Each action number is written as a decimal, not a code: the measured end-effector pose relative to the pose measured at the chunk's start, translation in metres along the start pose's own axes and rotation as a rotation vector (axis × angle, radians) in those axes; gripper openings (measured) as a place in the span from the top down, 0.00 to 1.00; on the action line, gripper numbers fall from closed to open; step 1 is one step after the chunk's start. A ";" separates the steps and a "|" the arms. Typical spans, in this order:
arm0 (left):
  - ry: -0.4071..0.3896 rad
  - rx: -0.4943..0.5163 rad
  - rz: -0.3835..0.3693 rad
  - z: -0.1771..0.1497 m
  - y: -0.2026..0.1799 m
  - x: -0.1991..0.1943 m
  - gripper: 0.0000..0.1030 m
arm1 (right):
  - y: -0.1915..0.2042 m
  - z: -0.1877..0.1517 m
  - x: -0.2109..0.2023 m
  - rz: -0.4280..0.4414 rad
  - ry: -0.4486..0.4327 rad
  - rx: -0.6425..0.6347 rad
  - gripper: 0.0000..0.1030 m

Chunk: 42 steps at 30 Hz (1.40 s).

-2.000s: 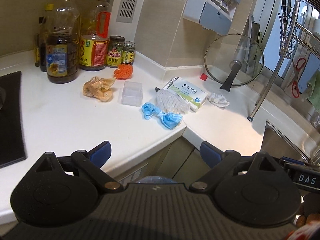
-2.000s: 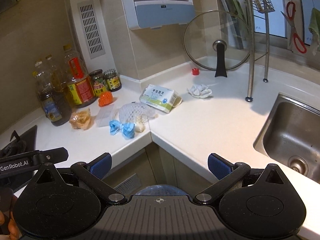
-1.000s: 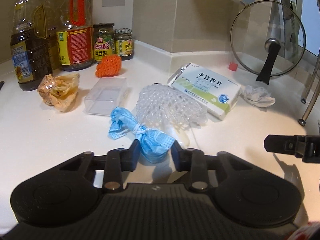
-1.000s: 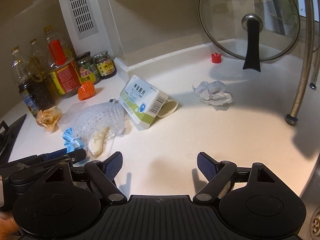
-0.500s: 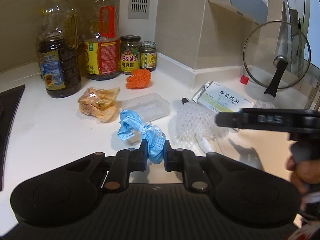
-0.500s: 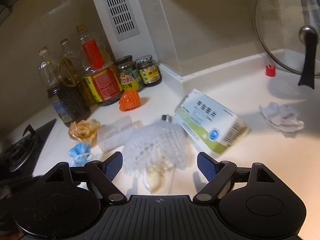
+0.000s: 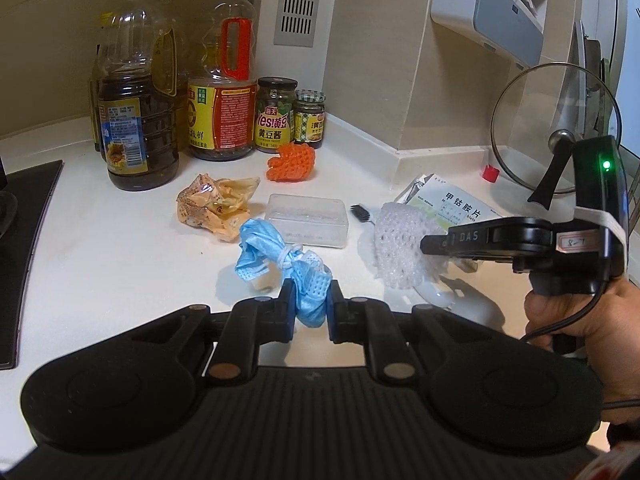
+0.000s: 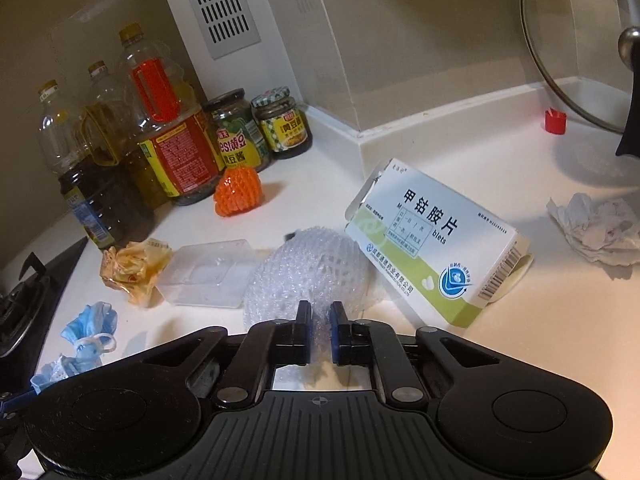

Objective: Collect trash
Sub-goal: 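Close the right gripper on the white foam net, then carry the mask and foam net down over the trash bin with both grippers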

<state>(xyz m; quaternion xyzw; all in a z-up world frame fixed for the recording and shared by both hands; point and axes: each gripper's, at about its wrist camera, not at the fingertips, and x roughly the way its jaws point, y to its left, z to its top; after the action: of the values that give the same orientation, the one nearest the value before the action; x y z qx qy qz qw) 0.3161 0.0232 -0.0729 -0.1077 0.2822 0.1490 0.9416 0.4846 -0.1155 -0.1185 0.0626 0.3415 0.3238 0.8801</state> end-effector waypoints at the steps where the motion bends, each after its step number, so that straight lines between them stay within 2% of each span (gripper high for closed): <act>1: -0.004 0.000 0.001 0.000 0.000 -0.002 0.87 | 0.002 0.002 -0.005 0.006 -0.015 -0.005 0.93; 9: -0.042 -0.007 -0.004 -0.002 -0.005 -0.025 0.87 | 0.008 0.013 -0.058 0.057 -0.117 -0.042 0.93; 14: -0.068 0.012 -0.055 -0.012 -0.016 -0.051 0.87 | 0.016 0.003 -0.108 0.102 -0.154 -0.092 0.93; 20: -0.021 0.078 -0.183 -0.042 -0.026 -0.080 0.87 | 0.023 -0.051 -0.164 0.080 -0.129 -0.119 0.93; 24: 0.038 0.118 -0.269 -0.070 -0.024 -0.091 0.87 | 0.034 -0.101 -0.186 0.030 -0.057 -0.123 0.93; 28: 0.126 0.137 -0.315 -0.103 -0.017 -0.081 0.87 | 0.039 -0.149 -0.180 -0.041 0.041 -0.126 0.93; 32: 0.225 0.136 -0.331 -0.136 -0.010 -0.054 0.87 | 0.035 -0.186 -0.152 -0.090 0.125 -0.127 0.93; 38: 0.319 0.146 -0.307 -0.175 -0.011 -0.002 0.87 | 0.015 -0.218 -0.104 -0.100 0.208 -0.148 0.93; 42: 0.353 0.137 -0.287 -0.192 -0.012 0.031 0.86 | -0.001 -0.228 -0.080 -0.104 0.235 -0.176 0.93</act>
<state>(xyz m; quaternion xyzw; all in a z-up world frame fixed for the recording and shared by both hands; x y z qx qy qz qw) 0.2491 -0.0363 -0.2455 -0.1072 0.4337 -0.0271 0.8943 0.2943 -0.1902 -0.2469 -0.0711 0.4152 0.3115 0.8518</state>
